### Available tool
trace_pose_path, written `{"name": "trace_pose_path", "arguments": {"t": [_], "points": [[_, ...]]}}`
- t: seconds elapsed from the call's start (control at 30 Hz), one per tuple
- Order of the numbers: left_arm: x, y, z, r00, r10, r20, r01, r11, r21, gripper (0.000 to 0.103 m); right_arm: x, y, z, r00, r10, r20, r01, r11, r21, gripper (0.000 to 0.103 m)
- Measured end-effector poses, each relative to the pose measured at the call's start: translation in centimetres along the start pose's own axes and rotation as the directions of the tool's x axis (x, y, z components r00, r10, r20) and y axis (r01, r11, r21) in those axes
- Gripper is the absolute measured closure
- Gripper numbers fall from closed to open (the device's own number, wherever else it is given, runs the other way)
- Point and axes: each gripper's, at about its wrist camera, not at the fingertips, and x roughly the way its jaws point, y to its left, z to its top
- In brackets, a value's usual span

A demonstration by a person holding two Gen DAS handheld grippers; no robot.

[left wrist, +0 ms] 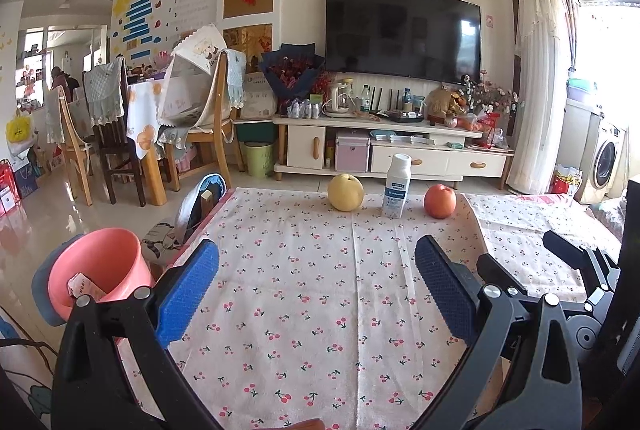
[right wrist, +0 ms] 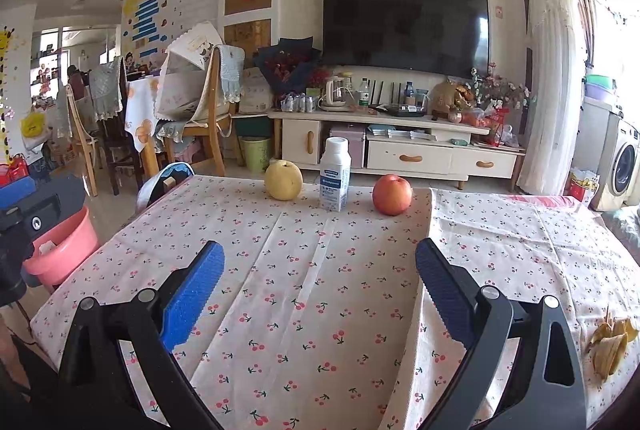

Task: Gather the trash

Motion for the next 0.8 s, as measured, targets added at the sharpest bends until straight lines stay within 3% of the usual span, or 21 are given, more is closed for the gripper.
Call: {"name": "trace_pose_path", "arguments": {"t": [0.43,0.63,0.8], "points": [[2.5,1.1,-1.5,0.999,0.010,-0.039,-0.011,1.000,-0.017,0.004,2.0,0.8,-0.5,0.997,0.039,-0.064,-0.039,0.999,0.001,0.008],[4.9,2.0,-2.5,0.995,0.011,-0.101,-0.014,1.000,-0.021,0.004,4.4,1.2,-1.2,0.985,0.081,-0.150,-0.077,0.996,0.034,0.008],[8.5,3.1,-3.4,0.986,0.012,-0.169,-0.013,1.000,-0.009,0.004,7.8,2.1,-1.9,0.963,0.096,-0.253,-0.091,0.995,0.032,0.008]]}}
